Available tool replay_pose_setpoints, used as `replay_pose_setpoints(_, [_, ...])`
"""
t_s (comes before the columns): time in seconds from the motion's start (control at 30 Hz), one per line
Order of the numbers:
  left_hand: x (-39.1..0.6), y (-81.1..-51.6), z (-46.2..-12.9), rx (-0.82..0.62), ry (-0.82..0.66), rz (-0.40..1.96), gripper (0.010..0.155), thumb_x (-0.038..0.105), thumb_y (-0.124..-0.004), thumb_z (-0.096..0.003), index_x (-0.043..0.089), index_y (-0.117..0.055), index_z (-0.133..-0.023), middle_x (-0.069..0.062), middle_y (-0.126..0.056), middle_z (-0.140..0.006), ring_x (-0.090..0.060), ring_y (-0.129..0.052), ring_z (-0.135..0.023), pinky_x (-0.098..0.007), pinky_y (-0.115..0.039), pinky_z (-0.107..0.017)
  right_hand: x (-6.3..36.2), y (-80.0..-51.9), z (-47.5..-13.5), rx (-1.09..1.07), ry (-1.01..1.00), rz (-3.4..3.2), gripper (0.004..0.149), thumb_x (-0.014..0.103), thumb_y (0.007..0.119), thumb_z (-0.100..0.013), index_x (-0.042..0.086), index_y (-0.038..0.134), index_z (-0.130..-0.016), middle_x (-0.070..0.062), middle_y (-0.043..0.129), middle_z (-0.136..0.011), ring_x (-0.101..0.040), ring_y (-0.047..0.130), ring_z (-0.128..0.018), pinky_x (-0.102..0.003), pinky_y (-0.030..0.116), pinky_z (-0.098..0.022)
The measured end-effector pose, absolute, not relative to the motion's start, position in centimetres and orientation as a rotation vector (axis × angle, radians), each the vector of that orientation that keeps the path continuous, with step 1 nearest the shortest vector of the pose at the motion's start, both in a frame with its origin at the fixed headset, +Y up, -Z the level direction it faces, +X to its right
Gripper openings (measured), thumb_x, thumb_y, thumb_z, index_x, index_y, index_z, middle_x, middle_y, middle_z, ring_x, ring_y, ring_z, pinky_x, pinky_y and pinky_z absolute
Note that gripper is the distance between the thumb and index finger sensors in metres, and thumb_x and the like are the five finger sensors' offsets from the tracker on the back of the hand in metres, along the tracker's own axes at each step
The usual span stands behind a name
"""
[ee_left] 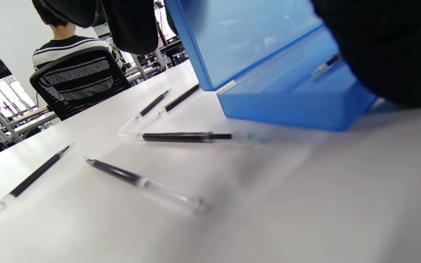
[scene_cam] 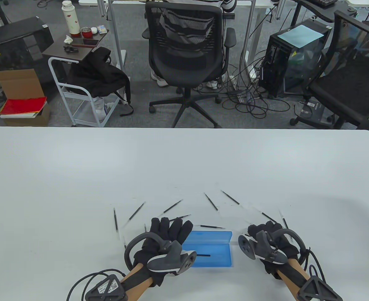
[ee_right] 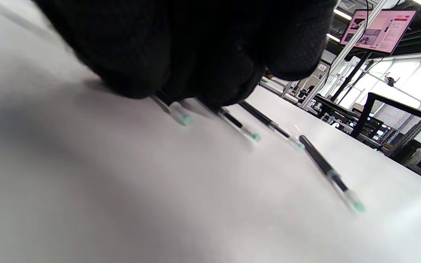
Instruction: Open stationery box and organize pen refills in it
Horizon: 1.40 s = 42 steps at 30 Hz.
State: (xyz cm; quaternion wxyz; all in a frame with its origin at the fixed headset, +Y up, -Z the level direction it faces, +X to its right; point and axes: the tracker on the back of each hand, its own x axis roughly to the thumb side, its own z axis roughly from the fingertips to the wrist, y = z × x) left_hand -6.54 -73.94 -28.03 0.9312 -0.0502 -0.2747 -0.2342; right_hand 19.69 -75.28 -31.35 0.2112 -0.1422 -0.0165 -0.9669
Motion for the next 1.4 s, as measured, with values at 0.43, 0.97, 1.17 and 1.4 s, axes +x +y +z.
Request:
replay_pose_setpoints(0.43, [-6.5,-74.0,-28.0,-0.104,-0.564,-0.476,0.133,0.076,-0.076,-0.0291,0.012,0.006,-0.111,-0.015,-0.022,-0.125,-0.051,-0.052,-0.112,-0.071,-0.046,-0.078,20.5,-74.4,-31.6,-0.378,0.03,-2.774,0.061,0.033,0.093,-0.041,0.017,0.074,-0.097,-0.001,0.101,-0.075,-0.029,0.1,-0.07,-0.055,0.082,-0.063])
replay_pose_setpoints(0.97, [-6.5,-74.0,-28.1,-0.108,-0.561,-0.473,0.133,0.077,-0.076,-0.029,0.012,0.006,-0.111,-0.015,-0.021,-0.125,-0.051,-0.052,-0.112,-0.071,-0.046,-0.078,16.0,-67.1,-26.5,-0.629,0.341,-2.763,0.062,0.033,0.093,-0.041,0.017,0.074,-0.097,0.0,0.101,-0.075,-0.029,0.1,-0.069,-0.055,0.081,-0.063])
replay_pose_setpoints(1.17, [-6.5,-74.0,-28.1,-0.109,-0.56,-0.473,0.133,0.077,-0.076,-0.0289,0.012,0.006,-0.111,-0.015,-0.021,-0.125,-0.051,-0.052,-0.112,-0.071,-0.046,-0.078,13.0,-68.2,-24.7,-0.748,0.338,-2.683,0.061,0.033,0.093,-0.041,0.017,0.074,-0.097,0.0,0.101,-0.076,-0.029,0.1,-0.07,-0.055,0.081,-0.063])
replay_pose_setpoints(1.4, [-6.5,-74.1,-28.2,-0.108,-0.56,-0.472,0.133,0.076,-0.076,-0.0291,0.011,0.006,-0.111,-0.016,-0.021,-0.125,-0.051,-0.052,-0.112,-0.071,-0.046,-0.078,10.0,-70.8,-24.5,-0.826,0.276,-2.601,0.061,0.033,0.093,-0.041,0.018,0.074,-0.097,0.0,0.101,-0.076,-0.029,0.1,-0.07,-0.055,0.081,-0.063])
